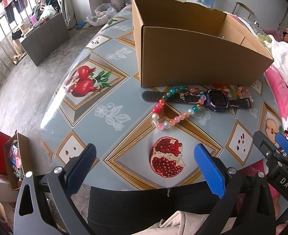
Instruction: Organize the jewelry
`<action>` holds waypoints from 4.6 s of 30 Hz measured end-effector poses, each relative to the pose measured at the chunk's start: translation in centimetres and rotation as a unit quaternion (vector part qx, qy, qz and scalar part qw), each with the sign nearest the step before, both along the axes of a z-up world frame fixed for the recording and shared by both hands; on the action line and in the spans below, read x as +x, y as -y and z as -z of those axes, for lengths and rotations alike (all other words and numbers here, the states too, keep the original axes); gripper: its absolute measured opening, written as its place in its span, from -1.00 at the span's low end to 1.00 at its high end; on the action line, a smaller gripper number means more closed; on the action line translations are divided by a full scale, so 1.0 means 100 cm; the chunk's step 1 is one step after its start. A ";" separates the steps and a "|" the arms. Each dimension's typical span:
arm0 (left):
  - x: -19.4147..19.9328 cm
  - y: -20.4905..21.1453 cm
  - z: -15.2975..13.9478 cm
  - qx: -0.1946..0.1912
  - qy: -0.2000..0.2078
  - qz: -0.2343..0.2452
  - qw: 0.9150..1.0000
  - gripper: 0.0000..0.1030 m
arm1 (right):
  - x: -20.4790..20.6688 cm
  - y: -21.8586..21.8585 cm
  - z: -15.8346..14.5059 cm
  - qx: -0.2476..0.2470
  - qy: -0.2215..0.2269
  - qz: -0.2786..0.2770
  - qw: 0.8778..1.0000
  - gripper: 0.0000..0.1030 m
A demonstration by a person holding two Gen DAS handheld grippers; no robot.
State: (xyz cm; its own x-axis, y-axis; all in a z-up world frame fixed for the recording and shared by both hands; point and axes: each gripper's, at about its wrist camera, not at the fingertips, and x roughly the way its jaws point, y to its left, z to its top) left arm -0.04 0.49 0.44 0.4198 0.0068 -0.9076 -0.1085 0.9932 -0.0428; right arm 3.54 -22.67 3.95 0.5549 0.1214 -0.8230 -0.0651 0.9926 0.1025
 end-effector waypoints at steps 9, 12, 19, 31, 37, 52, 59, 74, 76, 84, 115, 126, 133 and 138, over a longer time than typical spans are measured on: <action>0.000 0.000 -0.002 0.003 0.002 -0.001 1.000 0.89 | 0.000 0.000 0.000 0.001 0.000 0.000 1.000 0.86; 0.000 0.000 -0.002 0.003 0.002 -0.001 1.000 0.89 | 0.000 0.001 0.000 0.001 0.000 0.000 1.000 0.86; 0.000 0.000 -0.001 0.003 0.002 -0.002 1.000 0.89 | 0.000 0.001 0.000 0.000 -0.001 0.000 1.000 0.86; 0.020 -0.009 0.025 -0.005 -0.038 0.015 0.999 0.89 | 0.025 -0.005 0.021 -0.024 -0.040 -0.011 0.999 0.86; 0.031 -0.013 0.043 0.009 -0.048 0.038 0.998 0.89 | 0.043 -0.010 0.041 -0.046 -0.064 -0.018 0.997 0.86; 0.028 -0.049 0.056 -0.046 0.054 0.072 0.995 0.89 | 0.051 -0.002 0.060 -0.059 -0.055 -0.055 0.995 0.86; 0.015 -0.064 0.042 -0.112 0.120 0.089 0.982 0.89 | 0.040 0.016 0.022 0.007 0.012 -0.087 0.996 0.57; 0.031 -0.038 0.032 -0.121 0.147 0.141 0.971 0.06 | 0.082 -0.041 0.025 0.061 -0.022 -0.203 0.977 -0.47; 0.034 -0.033 0.037 -0.116 0.139 0.148 0.972 -0.15 | 0.092 -0.057 0.025 0.051 -0.026 -0.212 0.976 -0.56; 0.040 -0.026 0.050 -0.109 0.111 0.157 0.975 -0.43 | 0.102 -0.092 0.033 -0.007 -0.037 -0.260 0.965 -0.59; -0.001 -0.016 -0.042 -0.072 0.222 0.172 0.957 -0.82 | 0.044 -0.046 -0.044 0.054 0.079 -0.269 0.958 -0.86; 0.067 -0.009 -0.150 -0.051 0.299 0.216 0.928 -0.82 | 0.127 -0.054 -0.132 0.091 0.131 -0.288 0.944 -0.86; 0.185 -0.010 -0.096 -0.010 0.148 0.187 0.971 -0.82 | 0.254 -0.092 -0.064 0.102 -0.073 -0.277 0.953 -0.86; 0.217 -0.006 -0.059 0.025 0.086 0.185 0.979 -0.81 | 0.292 -0.100 -0.021 0.115 -0.167 -0.251 0.946 -0.85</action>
State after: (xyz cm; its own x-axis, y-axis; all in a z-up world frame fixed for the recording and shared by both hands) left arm 21.64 1.14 6.35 0.5484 -0.1321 -0.8257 0.2631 0.9646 0.0204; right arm 32.78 -12.69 6.04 0.0924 0.4989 -0.8617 -0.4488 0.7934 0.4112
